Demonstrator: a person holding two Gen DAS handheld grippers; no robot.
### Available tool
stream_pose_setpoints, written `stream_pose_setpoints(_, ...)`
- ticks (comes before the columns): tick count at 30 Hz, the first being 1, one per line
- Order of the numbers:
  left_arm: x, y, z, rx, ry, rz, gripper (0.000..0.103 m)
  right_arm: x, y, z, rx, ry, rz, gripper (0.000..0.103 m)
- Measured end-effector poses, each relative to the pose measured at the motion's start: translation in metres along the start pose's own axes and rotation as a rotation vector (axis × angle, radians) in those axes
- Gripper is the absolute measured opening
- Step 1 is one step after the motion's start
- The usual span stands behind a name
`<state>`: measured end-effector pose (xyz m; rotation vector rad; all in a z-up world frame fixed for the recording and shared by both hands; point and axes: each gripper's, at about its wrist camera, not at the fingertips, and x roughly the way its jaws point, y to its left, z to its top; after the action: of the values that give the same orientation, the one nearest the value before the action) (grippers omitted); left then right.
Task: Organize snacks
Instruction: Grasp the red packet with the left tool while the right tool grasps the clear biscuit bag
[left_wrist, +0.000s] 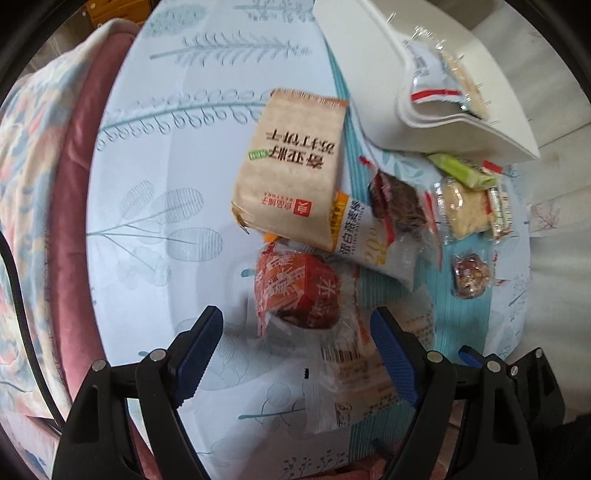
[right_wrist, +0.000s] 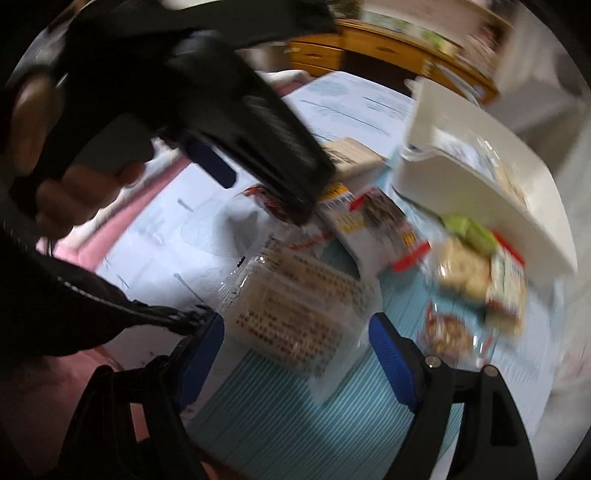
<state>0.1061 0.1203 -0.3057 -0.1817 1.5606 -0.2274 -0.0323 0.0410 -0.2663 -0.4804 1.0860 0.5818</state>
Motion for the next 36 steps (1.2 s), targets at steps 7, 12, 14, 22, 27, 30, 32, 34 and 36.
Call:
stream_pose_setpoints(7,0.02,0.002,0.012,-0.023,0.036,0.006,0.08,0.025,0.001,0.01,-0.18,0.039,0.056,0.089)
stream_pose_setpoints(12,0.029,0.003,0.023,-0.033,0.054,0.001,0.071,0.037,-0.003,0.016,-0.24,0.041,0.116,0.099)
stream_pose_setpoints(14,0.03,0.0,0.027,-0.022,0.051,0.008,0.067,0.042,-0.008,0.019,-0.248,0.048,0.152,0.1)
stream_pose_setpoints(22,0.029,-0.002,0.05,-0.064,0.039,0.017,0.054,0.067,-0.028,0.038,-0.137,0.136,0.334,0.098)
stream_pose_setpoints(27,0.026,0.008,0.052,-0.074,0.036,0.008,0.052,0.072,-0.027,0.043,-0.101,0.155,0.368,0.09)
stream_pose_setpoints(30,0.028,0.01,0.047,-0.067,0.038,0.014,0.052,0.073,-0.028,0.045,-0.08,0.162,0.365,0.087)
stream_pose_setpoints(32,0.027,0.009,0.043,-0.064,0.042,0.008,0.052,0.074,-0.032,0.047,-0.052,0.168,0.36,0.086)
stream_pose_setpoints(34,0.027,0.009,0.037,-0.064,0.048,0.0,0.052,0.075,-0.037,0.048,-0.023,0.174,0.354,0.085)
stream_pose_setpoints(36,0.027,0.011,0.034,-0.064,0.055,-0.003,0.052,0.075,-0.038,0.048,0.004,0.179,0.354,0.084)
